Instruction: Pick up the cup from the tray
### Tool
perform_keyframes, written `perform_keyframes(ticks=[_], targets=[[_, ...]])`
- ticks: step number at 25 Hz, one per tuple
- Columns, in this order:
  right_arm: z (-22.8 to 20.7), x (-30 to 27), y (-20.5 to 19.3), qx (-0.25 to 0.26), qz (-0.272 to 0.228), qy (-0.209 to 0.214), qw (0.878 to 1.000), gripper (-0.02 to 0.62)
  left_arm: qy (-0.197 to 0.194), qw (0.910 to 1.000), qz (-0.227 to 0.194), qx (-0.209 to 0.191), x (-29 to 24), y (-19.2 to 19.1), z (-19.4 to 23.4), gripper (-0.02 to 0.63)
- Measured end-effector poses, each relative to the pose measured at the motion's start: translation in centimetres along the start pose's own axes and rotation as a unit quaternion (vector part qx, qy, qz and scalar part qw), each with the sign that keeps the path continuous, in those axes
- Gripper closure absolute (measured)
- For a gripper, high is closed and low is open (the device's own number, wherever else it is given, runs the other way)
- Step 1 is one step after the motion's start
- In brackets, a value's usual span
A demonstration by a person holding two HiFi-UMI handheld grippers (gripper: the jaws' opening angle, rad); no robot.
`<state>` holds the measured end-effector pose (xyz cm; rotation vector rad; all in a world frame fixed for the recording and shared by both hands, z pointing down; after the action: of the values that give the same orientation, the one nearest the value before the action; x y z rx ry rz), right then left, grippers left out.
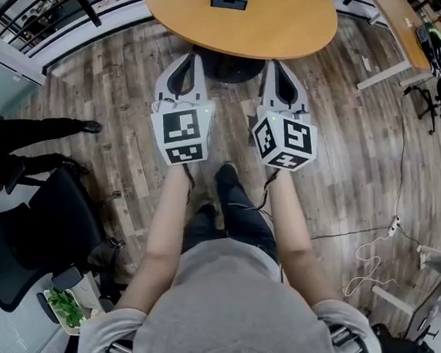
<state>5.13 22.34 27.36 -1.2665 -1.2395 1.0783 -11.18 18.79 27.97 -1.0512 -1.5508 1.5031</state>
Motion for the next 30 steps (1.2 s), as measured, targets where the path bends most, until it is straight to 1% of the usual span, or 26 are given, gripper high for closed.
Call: perform_keyframes(ticks=[12, 17, 21, 25, 30], targets=[[-5.2, -8.4, 0.5, -0.002, 0.001, 0.024, 1.0, 0.588, 0.025, 0.9997, 0.003, 0.0, -9.2, 0.9, -0.5, 0.6], [-7.9, -11.5, 0.2, -0.011, 0.008, 0.028, 1.0, 0.588, 0.031, 0.9995, 0.008, 0.003, -13.3, 1.2, -1.3, 0.6], [-9.4, -14.1, -0.1, -0.012, 0.017, 0.035, 0.999, 0.588, 0.037, 0.9993, 0.01, -0.003, -16.0, 1.6, -1.7, 0.6], [-9.9, -16.5, -0.8, -0.017, 0.023, 0.044, 0.999, 0.588, 0.045, 0.9989, 0.013, -0.005, -17.9, 1.6, -1.2, 0.6], [-9.2, -19.0, -1.5, -0.015, 0.031, 0.055, 0.998, 0.588, 0.057, 0.9982, 0.019, -0.002, -19.4, 0.9, 0.6, 0.6]])
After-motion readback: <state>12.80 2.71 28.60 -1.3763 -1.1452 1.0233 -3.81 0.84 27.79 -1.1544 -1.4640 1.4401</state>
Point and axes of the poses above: the fingertips, and each gripper's own axes: x backward along the fingers, z to its left, y out of its top, the point moved 3 cm from there along x, backward along the fingers, and after that the axes turned 1 degree about z, right-handed, at the moved point
